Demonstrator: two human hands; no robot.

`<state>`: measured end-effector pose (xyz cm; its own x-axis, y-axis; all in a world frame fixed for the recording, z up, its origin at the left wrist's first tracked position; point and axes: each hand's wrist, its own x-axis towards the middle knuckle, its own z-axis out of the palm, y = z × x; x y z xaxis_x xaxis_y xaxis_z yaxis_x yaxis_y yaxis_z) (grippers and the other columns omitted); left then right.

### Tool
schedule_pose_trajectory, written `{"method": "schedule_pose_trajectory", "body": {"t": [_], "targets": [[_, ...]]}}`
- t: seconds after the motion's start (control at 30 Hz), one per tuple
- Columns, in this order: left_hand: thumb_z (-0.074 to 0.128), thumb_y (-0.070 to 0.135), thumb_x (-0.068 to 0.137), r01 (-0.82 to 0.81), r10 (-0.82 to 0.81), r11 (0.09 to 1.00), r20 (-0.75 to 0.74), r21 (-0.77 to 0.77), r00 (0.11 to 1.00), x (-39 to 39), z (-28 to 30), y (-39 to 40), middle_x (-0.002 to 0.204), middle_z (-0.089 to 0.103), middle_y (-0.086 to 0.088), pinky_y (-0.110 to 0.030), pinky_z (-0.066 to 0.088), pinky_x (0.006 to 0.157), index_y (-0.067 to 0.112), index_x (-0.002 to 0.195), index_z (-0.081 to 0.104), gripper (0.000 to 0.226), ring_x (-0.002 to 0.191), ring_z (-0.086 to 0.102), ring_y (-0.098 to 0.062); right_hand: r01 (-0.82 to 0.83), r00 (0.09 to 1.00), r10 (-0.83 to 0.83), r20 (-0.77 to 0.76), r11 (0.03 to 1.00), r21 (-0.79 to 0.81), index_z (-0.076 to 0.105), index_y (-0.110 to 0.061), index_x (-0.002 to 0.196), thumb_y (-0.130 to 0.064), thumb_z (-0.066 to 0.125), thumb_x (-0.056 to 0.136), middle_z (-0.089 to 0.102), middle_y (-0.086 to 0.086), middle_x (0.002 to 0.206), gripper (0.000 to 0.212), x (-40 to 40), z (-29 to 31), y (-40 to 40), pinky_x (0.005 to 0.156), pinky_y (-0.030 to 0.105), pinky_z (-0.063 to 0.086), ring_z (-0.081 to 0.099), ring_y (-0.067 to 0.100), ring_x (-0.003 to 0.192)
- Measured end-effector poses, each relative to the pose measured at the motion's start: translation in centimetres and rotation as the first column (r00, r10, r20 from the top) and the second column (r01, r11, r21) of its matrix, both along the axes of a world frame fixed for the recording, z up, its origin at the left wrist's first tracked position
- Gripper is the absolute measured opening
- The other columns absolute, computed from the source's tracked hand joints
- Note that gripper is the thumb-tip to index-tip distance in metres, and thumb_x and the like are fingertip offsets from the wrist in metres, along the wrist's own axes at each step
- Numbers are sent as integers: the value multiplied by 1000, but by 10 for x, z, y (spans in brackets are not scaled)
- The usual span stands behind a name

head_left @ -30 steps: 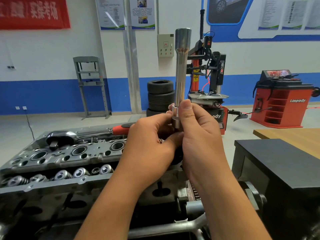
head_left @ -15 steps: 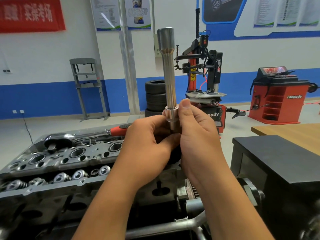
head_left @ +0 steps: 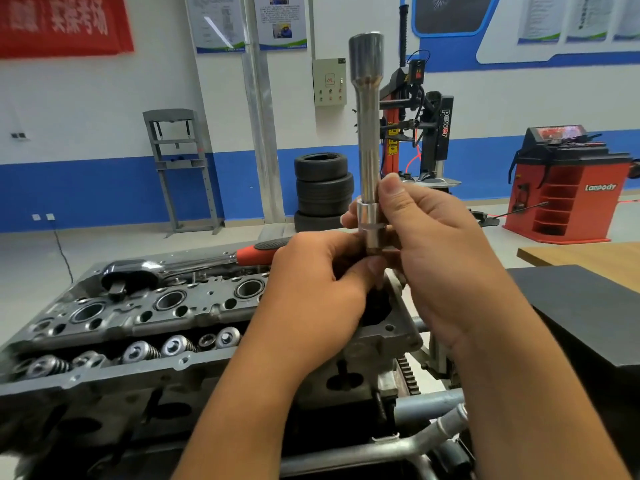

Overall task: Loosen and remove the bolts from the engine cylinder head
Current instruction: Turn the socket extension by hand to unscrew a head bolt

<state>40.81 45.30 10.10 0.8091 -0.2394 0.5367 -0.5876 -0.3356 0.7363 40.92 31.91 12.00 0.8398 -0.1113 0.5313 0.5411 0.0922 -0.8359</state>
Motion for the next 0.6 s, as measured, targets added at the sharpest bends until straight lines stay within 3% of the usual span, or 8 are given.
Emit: {"method": "schedule_pose_trajectory", "body": {"t": [0.1, 0.2, 0.3, 0.4, 0.47, 0.53, 0.6], "targets": [[77, 25, 95, -7, 5, 998, -35, -64, 999, 1, -1, 0, 90, 80, 14, -43, 61, 90, 32, 103, 81, 12, 90, 75, -6, -64, 997, 60, 56, 995, 73, 69, -12, 90, -43, 71, 88, 75, 12, 84, 31, -1, 2, 2, 69, 39, 60, 72, 21, 75], [78, 24, 94, 28, -32, 995, -40, -99, 999, 1, -1, 1, 85, 80, 8, -46, 62, 85, 27, 97, 82, 7, 85, 76, -14, -37, 990, 26, 138, 996, 77, 65, -15, 86, -33, 85, 78, 73, 9, 76, 28, 1, 2, 5, 66, 33, 60, 71, 22, 71], [65, 22, 103, 71, -75, 994, -38, -88, 996, 0, -2, 5, 85, 78, -3, -50, 60, 80, 32, 98, 81, 20, 82, 71, -28, -29, 989, 21, 146, 998, 50, 66, -13, 87, -31, 78, 84, 75, 8, 76, 22, 2, 4, 1, 61, 27, 58, 74, 22, 70], [60, 19, 105, 99, -102, 992, -39, -71, 994, 3, -3, 9, 86, 78, 6, -36, 58, 66, 40, 102, 79, 29, 70, 68, -13, -91, 990, 90, 113, 996, 0, 69, -9, 94, -31, 66, 95, 77, 11, 83, 22, 2, 4, -3, 63, 28, 60, 76, 24, 77], [64, 20, 104, 102, -103, 994, -42, -32, 994, 7, -3, 7, 87, 78, 14, -31, 53, 72, 39, 103, 79, 25, 74, 68, -1, -99, 989, 97, 111, 995, 6, 70, -7, 96, -29, 62, 100, 77, 10, 85, 23, 3, 3, -5, 66, 32, 62, 74, 24, 78], [67, 22, 102, 88, -88, 996, -41, -9, 995, 10, -2, 6, 93, 78, 19, -36, 55, 83, 38, 104, 79, 21, 89, 72, -2, -53, 992, 54, 118, 999, -7, 72, -8, 95, -24, 60, 103, 75, 8, 85, 22, 4, 4, -4, 67, 32, 62, 72, 21, 75], [70, 22, 100, 73, -74, 997, -59, -19, 995, 9, -2, 3, 95, 78, 22, -32, 55, 85, 37, 101, 79, 18, 94, 73, -1, 22, 990, -20, 143, 1000, -12, 73, -10, 93, -22, 65, 101, 75, 11, 85, 17, 2, 5, -5, 69, 33, 62, 71, 23, 76]]}}
